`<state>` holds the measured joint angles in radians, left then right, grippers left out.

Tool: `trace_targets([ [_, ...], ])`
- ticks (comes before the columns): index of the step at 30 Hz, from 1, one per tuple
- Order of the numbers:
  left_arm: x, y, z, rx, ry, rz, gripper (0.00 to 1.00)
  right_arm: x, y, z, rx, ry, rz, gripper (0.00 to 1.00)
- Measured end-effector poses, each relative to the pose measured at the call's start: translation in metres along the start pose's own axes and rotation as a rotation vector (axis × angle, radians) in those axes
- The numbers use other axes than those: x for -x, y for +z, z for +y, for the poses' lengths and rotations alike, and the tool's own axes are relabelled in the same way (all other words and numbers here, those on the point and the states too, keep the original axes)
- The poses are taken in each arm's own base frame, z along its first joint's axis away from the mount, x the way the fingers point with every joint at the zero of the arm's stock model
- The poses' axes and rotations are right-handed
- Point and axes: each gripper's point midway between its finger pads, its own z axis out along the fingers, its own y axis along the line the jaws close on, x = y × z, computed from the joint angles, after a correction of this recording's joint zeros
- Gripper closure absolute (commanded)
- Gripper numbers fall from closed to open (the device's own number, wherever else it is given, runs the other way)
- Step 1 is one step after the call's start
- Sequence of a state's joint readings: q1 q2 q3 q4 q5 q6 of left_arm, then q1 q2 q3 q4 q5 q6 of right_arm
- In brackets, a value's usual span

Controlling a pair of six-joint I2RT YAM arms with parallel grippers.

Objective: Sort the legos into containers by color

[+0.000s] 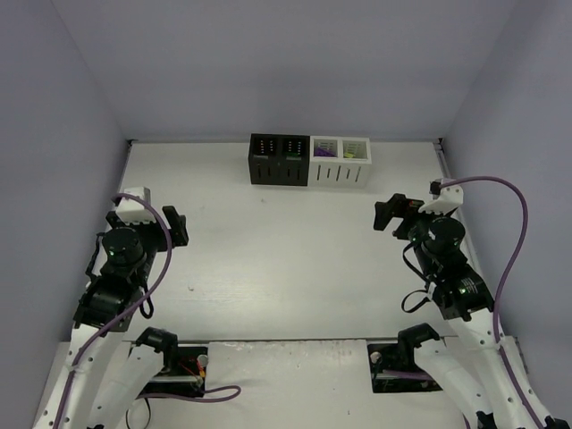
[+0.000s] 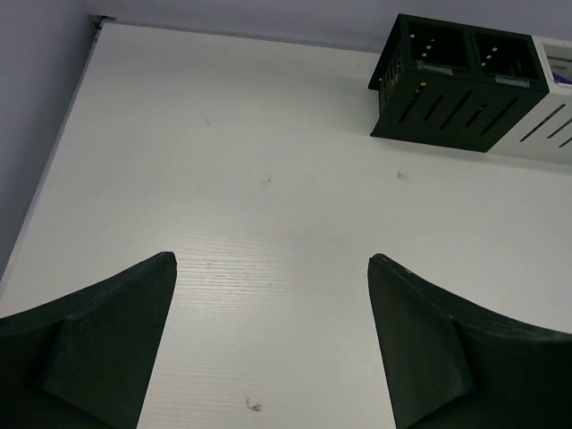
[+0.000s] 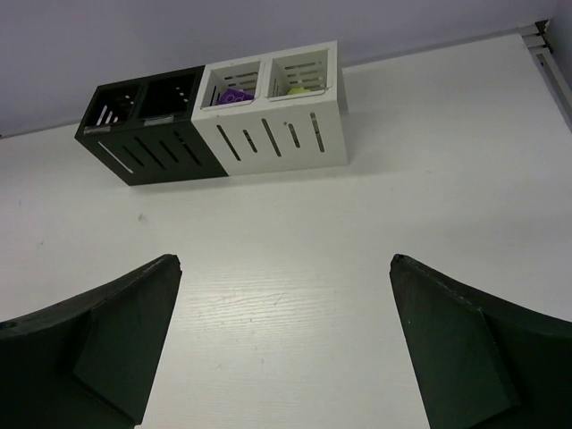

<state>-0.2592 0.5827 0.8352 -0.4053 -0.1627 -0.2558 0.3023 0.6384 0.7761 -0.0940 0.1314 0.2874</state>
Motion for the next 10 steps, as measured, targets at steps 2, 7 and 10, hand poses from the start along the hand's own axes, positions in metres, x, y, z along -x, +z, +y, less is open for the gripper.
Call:
trace_targets([
  [2, -0.0005, 0.0006, 0.0007, 0.003, 0.0, 0.003, 0.19, -0.0001, -0.0002, 0.0, 0.0, 0.0, 0.0, 0.0],
  [7, 0.0013, -0.0002, 0.0032, 0.011, -0.006, -0.005, 0.19, 0.0011, -0.0012, -0.0001, 0.001, 0.001, -0.004, 0.0],
  [10, 0.0005, 0.0008, 0.003, 0.009, -0.008, 0.0, 0.19, 0.0003, -0.0005, -0.0001, 0.0, 0.0, -0.001, 0.0],
])
